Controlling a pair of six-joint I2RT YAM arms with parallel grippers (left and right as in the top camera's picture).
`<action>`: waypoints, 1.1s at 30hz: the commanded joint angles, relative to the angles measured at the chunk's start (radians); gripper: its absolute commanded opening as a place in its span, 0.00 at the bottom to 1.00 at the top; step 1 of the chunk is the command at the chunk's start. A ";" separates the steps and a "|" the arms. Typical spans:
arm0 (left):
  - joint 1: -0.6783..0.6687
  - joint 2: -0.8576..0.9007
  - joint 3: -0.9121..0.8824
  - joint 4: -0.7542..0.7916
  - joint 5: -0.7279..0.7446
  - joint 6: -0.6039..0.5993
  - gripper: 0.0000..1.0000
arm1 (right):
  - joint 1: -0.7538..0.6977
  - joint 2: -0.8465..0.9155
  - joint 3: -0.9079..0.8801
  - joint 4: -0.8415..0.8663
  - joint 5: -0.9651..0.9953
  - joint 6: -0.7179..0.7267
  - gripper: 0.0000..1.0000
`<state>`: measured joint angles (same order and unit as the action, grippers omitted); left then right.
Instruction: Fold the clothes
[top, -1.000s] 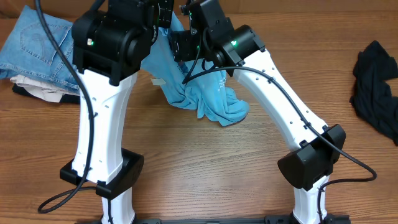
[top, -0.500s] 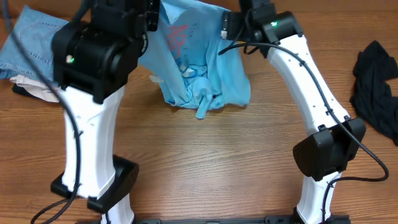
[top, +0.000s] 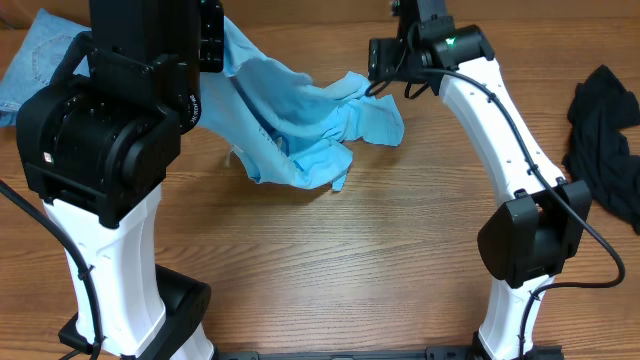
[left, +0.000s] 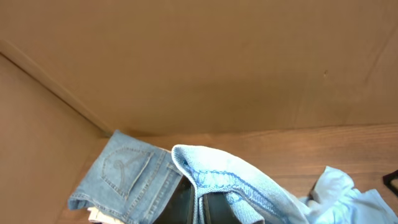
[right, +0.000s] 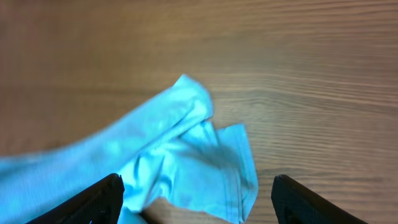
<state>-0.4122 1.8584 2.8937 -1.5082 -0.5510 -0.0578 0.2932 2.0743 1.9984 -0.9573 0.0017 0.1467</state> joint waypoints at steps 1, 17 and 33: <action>0.000 -0.026 0.021 -0.026 0.034 -0.049 0.04 | -0.003 -0.002 -0.038 0.023 -0.097 -0.116 0.81; -0.006 0.028 -0.615 -0.182 0.395 -0.313 0.04 | -0.022 0.013 -0.043 0.196 -0.022 0.119 0.80; 0.039 -0.282 -0.863 -0.053 0.072 -0.507 0.04 | 0.003 0.247 -0.055 0.098 -0.116 0.081 0.11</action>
<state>-0.4076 1.5780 2.0285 -1.5810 -0.4393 -0.5484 0.3016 2.3260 1.9442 -0.8433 -0.1078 0.2523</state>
